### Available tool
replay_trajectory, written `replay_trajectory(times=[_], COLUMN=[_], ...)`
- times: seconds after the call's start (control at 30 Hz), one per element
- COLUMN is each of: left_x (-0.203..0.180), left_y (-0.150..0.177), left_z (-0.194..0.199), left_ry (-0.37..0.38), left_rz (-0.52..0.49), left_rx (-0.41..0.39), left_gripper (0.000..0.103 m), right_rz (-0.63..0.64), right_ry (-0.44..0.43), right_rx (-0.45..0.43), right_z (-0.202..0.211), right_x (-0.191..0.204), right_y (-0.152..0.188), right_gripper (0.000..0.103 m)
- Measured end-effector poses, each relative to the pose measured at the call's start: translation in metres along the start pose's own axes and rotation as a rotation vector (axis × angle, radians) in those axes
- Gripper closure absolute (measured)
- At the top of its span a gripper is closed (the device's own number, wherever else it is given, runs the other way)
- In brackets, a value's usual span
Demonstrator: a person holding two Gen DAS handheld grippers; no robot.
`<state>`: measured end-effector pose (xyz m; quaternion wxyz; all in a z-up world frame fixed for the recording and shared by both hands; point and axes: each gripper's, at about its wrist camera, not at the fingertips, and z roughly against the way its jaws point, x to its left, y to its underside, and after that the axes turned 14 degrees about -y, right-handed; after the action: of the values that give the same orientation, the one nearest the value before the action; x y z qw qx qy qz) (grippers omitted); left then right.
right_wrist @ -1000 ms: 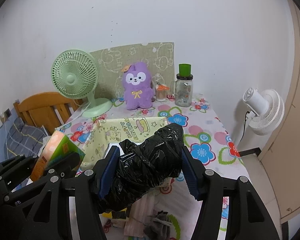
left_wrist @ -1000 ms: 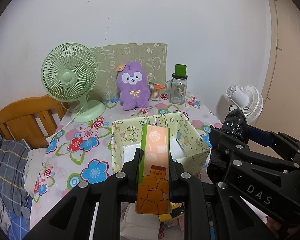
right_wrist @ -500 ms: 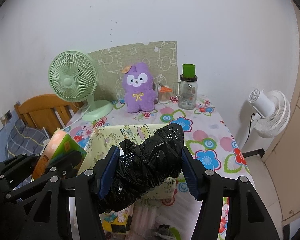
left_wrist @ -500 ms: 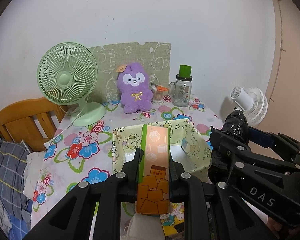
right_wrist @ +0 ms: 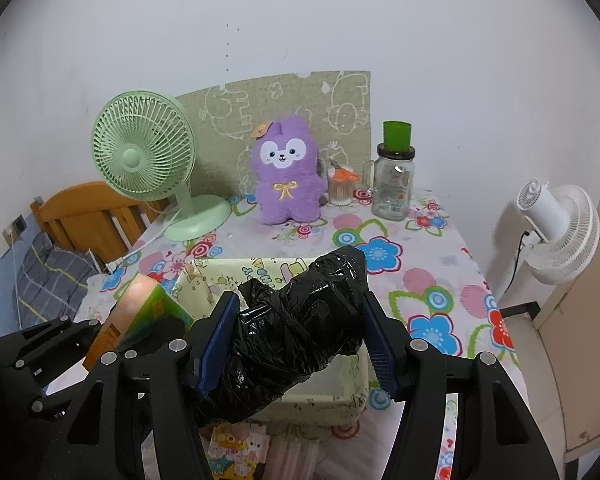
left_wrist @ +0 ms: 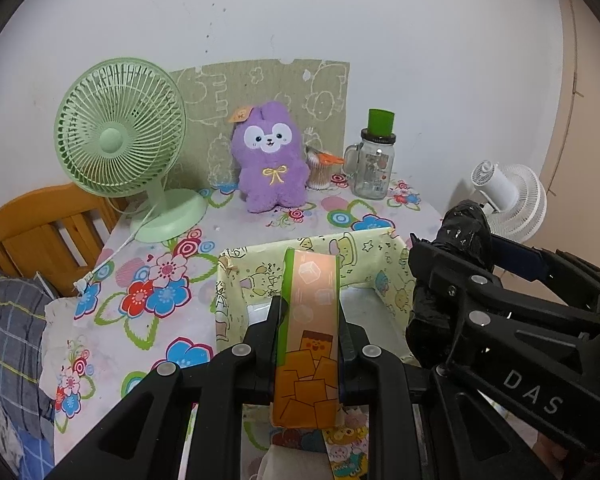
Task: Organize soft objects
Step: 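Carry the tissue box and black bundle into the fabric box and release both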
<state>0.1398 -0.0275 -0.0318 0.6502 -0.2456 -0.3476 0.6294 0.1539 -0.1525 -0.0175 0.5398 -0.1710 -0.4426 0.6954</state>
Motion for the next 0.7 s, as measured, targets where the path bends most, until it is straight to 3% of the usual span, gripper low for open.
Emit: replay_trajectory(times=[0.7], left_x=[-0.003], left_y=[-0.004], left_z=[-0.064], left_ry=[0.000], left_rz=[0.019], left_rx=[0.101], left_gripper=[0.083], right_rz=[-0.023], right_ry=[-0.006], right_rx=[0.062], right_z=[-0.061], right_x=[-0.019], right_y=[-0.006], right_gripper=[0.039])
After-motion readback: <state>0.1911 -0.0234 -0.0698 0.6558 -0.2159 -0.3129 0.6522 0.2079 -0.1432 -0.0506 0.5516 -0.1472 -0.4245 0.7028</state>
